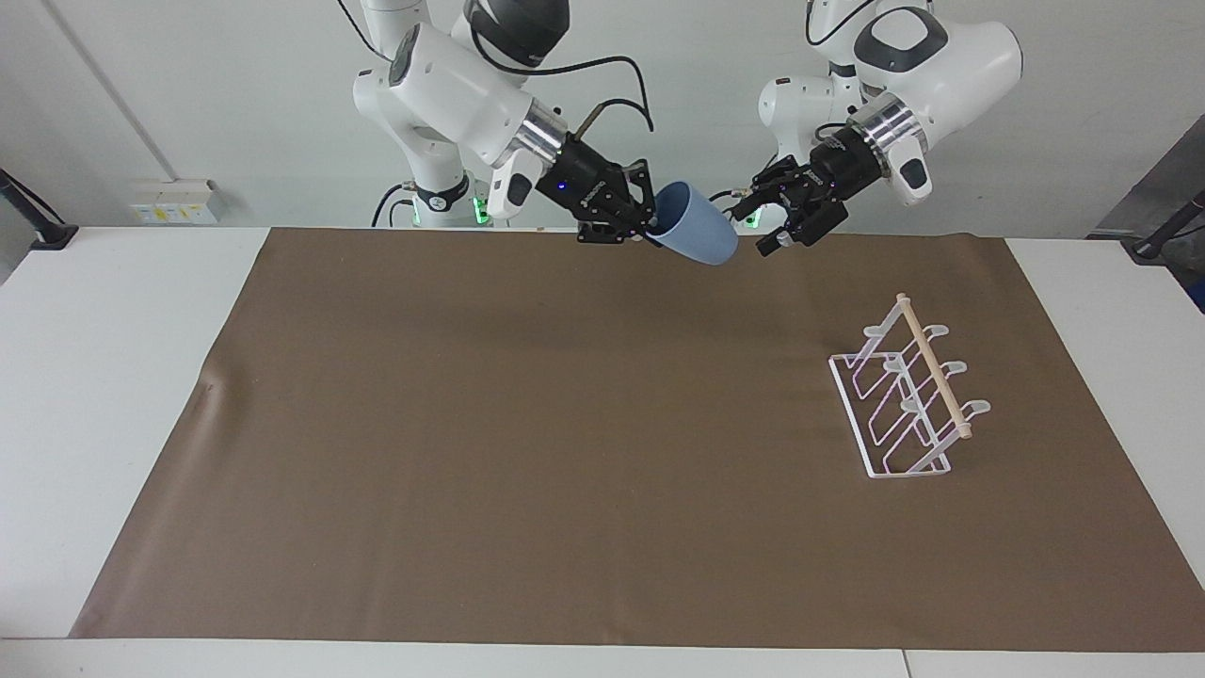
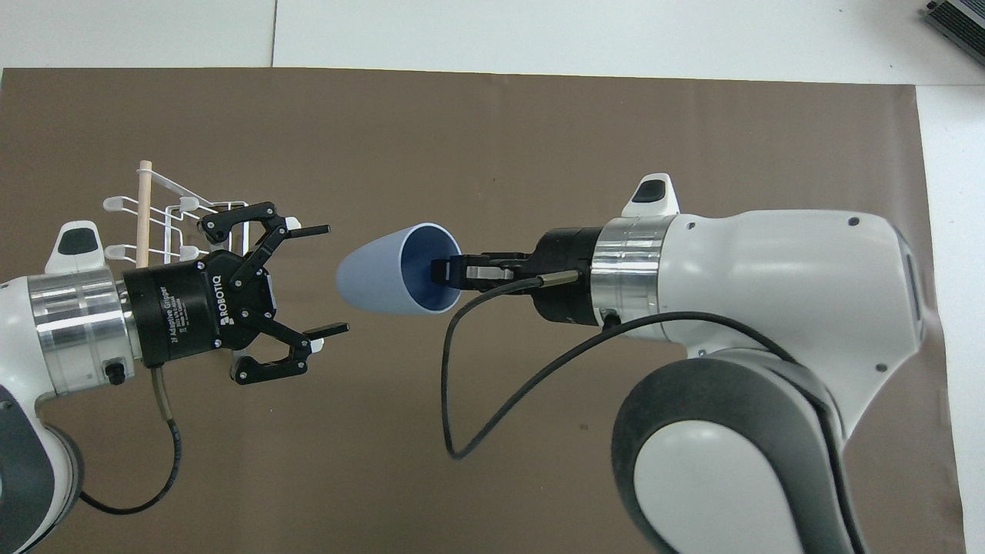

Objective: Hang cup on cup holder
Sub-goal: 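Carry the cup to the left gripper and grasp its base, then release the cup from the right gripper and withdraw it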

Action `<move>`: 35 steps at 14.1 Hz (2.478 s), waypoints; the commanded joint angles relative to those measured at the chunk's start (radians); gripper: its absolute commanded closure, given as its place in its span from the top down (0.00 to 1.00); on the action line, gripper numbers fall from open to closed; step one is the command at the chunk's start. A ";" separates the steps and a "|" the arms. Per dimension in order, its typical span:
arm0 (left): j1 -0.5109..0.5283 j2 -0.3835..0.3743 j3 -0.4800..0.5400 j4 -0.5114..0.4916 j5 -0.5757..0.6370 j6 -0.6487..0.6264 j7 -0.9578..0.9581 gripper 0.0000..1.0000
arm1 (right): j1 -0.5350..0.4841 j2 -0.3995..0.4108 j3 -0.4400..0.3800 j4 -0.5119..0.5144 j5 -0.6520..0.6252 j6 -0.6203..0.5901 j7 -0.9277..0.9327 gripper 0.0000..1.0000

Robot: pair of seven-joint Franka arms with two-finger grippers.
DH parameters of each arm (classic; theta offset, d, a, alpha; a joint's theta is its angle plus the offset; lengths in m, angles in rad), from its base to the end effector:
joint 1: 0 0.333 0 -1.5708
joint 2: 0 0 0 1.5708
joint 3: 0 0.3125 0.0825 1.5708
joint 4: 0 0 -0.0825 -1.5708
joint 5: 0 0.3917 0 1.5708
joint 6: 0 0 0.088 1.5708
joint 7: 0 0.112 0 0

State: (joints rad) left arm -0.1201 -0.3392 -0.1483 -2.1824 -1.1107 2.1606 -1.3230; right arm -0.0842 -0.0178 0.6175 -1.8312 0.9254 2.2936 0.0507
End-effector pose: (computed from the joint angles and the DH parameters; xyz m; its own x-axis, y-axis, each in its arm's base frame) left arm 0.4693 -0.1779 0.5700 0.1293 0.5792 -0.8048 0.9633 0.1191 0.2405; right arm 0.5136 0.3300 0.5820 0.9833 -0.0658 0.1696 0.0926 -0.6212 -0.7782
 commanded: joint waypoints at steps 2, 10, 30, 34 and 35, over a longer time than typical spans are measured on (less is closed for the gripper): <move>-0.004 -0.047 0.012 -0.050 -0.018 -0.004 -0.084 1.00 | -0.017 -0.010 0.063 -0.008 0.029 0.053 0.066 0.00; 0.002 -0.043 0.012 -0.036 -0.018 -0.002 -0.108 0.86 | -0.019 -0.008 0.079 -0.008 0.029 0.053 0.086 0.00; 0.007 -0.035 0.018 -0.030 0.187 -0.016 -0.001 0.00 | -0.029 -0.002 0.054 -0.003 0.009 0.052 0.087 1.00; 0.040 -0.032 0.016 -0.028 0.348 -0.018 0.128 0.00 | -0.029 0.025 -0.019 0.049 -0.083 0.053 0.080 1.00; 0.049 -0.020 0.016 -0.022 0.426 -0.019 0.143 0.00 | -0.029 0.038 -0.037 0.068 -0.147 0.052 0.078 1.00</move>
State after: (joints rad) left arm -0.0932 -0.3579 -0.1316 -2.1989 -0.7837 2.1515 -1.2311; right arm -0.1041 -0.0131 0.5972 -1.8126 0.8597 2.3521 0.1295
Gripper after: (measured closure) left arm 0.291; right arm 0.000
